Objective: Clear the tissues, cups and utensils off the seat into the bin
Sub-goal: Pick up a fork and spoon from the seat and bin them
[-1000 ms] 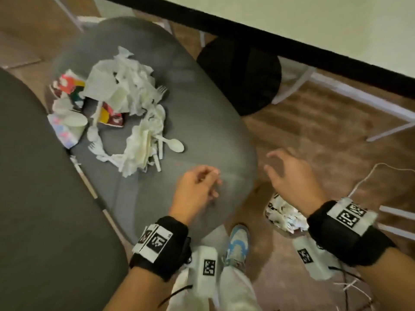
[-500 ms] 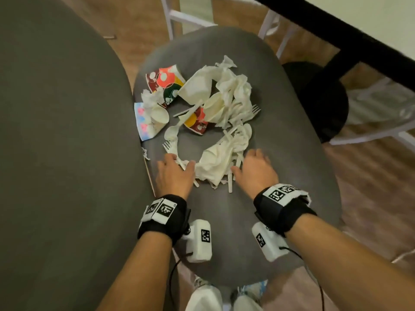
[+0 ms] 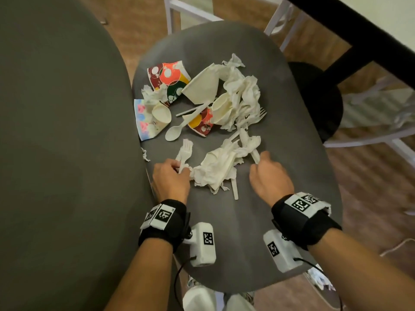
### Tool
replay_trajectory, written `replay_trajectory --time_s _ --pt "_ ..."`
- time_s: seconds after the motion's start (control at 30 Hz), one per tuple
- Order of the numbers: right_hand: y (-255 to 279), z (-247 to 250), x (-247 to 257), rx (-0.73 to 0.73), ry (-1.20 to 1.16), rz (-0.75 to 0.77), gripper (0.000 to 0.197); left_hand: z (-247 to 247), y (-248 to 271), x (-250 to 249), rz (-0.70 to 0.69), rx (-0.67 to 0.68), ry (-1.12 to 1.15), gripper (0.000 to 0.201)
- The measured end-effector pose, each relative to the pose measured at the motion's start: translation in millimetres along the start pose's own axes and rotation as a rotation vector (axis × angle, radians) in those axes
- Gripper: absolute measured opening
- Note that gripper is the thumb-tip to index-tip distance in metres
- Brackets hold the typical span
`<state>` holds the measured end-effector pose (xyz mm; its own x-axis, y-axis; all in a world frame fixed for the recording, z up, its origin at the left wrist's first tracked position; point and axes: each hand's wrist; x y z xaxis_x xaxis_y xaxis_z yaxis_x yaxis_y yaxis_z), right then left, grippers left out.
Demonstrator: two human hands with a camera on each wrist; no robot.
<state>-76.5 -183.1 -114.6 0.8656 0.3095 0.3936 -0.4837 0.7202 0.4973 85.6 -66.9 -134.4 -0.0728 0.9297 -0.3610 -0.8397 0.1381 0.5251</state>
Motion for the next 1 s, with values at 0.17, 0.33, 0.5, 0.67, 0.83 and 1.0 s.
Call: replay_trajectory --time_s 0.17,0.33,0.5,0.67,0.83,1.0 --pt "16.3 5.0 -4.6 -0.001 -0.052 -0.027 0.009 4.4 9.8 -4.9 -0.043 -0.018 0.102 0.01" --pt "35.3 7.9 -10.8 -0.02 -0.101 -0.066 0.01 -0.4 23.9 -20.4 -0.181 0.034 0.177 0.006" --pt "50.6 11.6 -25.7 -0.094 -0.121 -0.148 0.011 -2.5 41.2 -24.5 -0.303 0.062 0.194 0.031" --pt "70.5 16.2 -49.1 -0.157 -0.165 -0.199 0.02 -0.1 67.7 -30.2 -0.422 0.083 0.213 0.02" --pt "98.2 19.4 -83.5 -0.288 -0.405 -0.217 0.018 -10.4 117.3 -32.9 -0.569 0.239 0.229 0.013" --pt "139.2 23.2 -122.9 -0.446 -0.85 -0.26 0.02 -44.1 184.1 -26.9 -0.587 0.555 0.237 0.019"
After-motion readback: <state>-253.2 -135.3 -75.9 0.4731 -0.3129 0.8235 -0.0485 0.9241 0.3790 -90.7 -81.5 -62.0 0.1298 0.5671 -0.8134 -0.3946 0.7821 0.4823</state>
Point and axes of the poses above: each hand's wrist, its own y-axis away from the middle knuckle, its own z-axis out of the back of the hand, x = y × z, and after that the axes turned 10 degrees about z, right-handed
